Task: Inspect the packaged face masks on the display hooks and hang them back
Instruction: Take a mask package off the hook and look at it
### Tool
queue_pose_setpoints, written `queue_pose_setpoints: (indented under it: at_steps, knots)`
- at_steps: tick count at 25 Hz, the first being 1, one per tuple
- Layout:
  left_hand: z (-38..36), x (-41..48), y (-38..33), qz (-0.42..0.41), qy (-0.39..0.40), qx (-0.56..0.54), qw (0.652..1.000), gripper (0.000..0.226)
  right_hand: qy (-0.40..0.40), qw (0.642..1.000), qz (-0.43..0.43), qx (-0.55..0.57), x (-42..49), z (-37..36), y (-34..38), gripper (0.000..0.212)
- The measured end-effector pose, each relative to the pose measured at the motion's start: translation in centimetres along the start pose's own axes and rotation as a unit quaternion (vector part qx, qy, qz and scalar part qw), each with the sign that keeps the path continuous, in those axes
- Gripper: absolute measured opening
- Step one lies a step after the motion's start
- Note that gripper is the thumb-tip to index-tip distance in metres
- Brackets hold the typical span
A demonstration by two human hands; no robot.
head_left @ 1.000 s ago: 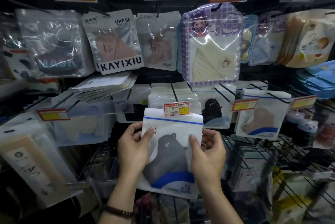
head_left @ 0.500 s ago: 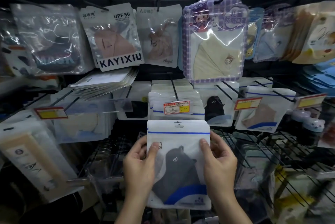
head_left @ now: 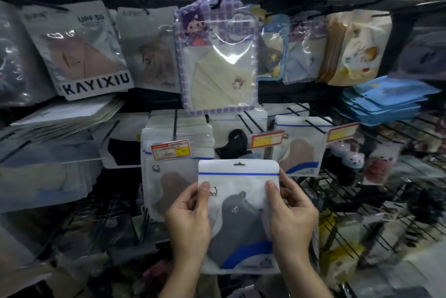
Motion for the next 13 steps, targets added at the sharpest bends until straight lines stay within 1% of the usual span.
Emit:
queue_pose_setpoints:
  at_steps: [4,8,13]
  knots:
    - [-3.7,-0.9,1.3,-0.008,0.012,0.022,1.0,0.017,-0.032,0.999,0.008,-0.032,2.7,3.0,0.0,0.025]
    - [-7.5,-2.1,2.5,-0.007,0.018,0.022,1.0,0.016,-0.067,0.996,0.021,-0.047,4.9,6.0,-0.5,0.023]
    - [-11.4,-2.9,5.5,0.001,0.033,0.047,0.998,0.011,-0.103,0.991,0.047,-0.071,8.2,9.4,-1.1,0.023]
Point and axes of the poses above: each hand's wrist, its own x-axis towards the middle knuckle, its own z-axis out of the back of the hand, y = z × x, the point moved 4 cm from there along x, towards the middle knuckle, and after that the axes turned 14 degrees about -x, right-handed, at the moved point
